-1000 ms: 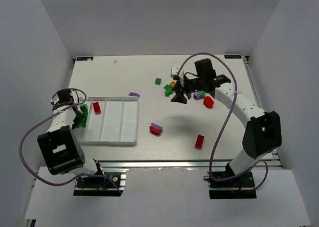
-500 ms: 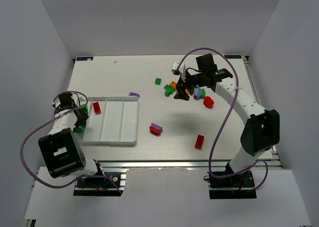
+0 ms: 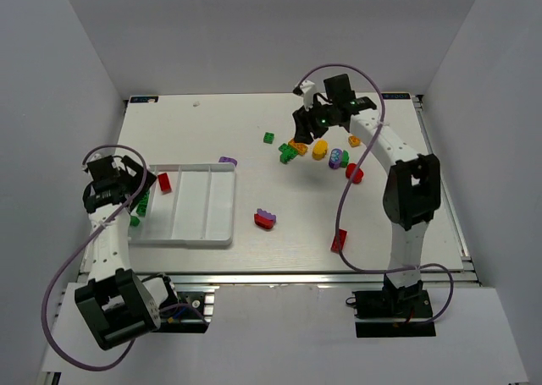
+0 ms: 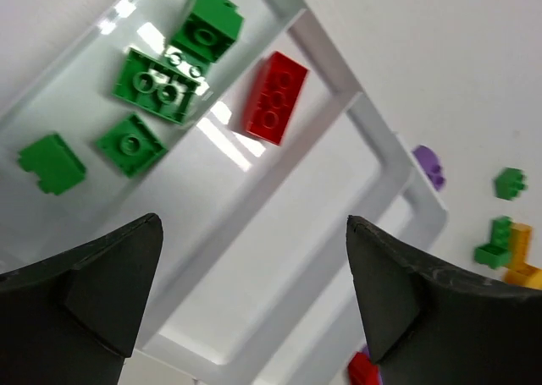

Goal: Sort the legos into containers by color

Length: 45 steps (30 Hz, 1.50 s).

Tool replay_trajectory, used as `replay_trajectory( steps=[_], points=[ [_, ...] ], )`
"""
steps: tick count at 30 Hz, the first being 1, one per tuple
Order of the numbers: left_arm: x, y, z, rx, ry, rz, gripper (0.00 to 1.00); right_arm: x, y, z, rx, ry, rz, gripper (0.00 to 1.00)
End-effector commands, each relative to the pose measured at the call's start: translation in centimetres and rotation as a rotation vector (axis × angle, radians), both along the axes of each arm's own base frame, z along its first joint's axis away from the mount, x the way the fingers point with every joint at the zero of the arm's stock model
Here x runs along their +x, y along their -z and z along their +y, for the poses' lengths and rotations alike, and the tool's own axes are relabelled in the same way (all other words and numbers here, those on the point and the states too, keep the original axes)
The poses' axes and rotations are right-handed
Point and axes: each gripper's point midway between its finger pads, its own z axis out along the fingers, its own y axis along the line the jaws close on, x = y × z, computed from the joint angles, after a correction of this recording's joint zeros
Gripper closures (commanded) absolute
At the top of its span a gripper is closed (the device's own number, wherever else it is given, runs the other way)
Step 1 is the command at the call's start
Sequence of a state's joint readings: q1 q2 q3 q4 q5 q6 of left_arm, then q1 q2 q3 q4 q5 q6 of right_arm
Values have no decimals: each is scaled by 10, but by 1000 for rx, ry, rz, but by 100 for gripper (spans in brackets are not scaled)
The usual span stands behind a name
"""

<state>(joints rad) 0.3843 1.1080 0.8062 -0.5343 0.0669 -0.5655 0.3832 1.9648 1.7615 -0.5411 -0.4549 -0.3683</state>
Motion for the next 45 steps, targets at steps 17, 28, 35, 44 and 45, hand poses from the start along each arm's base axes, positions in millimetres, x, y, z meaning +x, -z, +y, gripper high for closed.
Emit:
replay_trajectory(
  steps=[17, 28, 35, 44, 45],
  points=[
    [-3, -72, -62, -222, 162, -265, 2, -25, 44, 36, -144, -704, -301, 12],
    [-3, -75, -62, -227, 156, -255, 2, 16, 76, 40, -262, -999, -606, 18],
    [-3, -67, -69, -294, 146, -266, 2, 17, 89, 42, -261, -1059, -637, 20],
    [1, -69, -69, -313, 134, -268, 2, 13, 100, 50, -252, -1059, -620, 27],
    [1, -69, -69, -314, 134, -268, 2, 14, 102, 53, -252, -1055, -621, 28]
  ],
)
